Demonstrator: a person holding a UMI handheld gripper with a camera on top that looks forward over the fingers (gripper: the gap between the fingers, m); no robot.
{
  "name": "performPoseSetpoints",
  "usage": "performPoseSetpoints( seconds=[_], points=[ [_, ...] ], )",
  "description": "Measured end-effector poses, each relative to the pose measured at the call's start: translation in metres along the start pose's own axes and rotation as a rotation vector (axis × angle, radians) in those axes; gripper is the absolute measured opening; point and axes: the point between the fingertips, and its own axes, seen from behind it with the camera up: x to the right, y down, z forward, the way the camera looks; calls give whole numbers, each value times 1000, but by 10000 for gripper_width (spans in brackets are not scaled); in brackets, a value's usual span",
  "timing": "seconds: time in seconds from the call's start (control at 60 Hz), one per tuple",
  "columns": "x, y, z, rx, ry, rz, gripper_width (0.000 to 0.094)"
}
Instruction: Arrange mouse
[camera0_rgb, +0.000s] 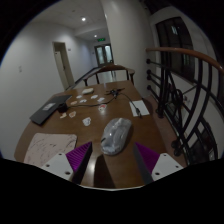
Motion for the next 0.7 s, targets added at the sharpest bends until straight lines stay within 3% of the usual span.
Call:
performPoseSetpoints(
  seconds=[0.183,0.217,0.283,0.45,0.633,0.7],
  points=[
    [0,-25,67,-7,99,-54,826],
    [4,-28,70,-9,123,-59,777],
    [10,-41,91,-2,170,-63,528],
    [7,-41,92,-6,155,-43,363],
    [13,-58,55,56,223,23,336],
    [-9,-87,34,152,210,-4,338]
  ],
)
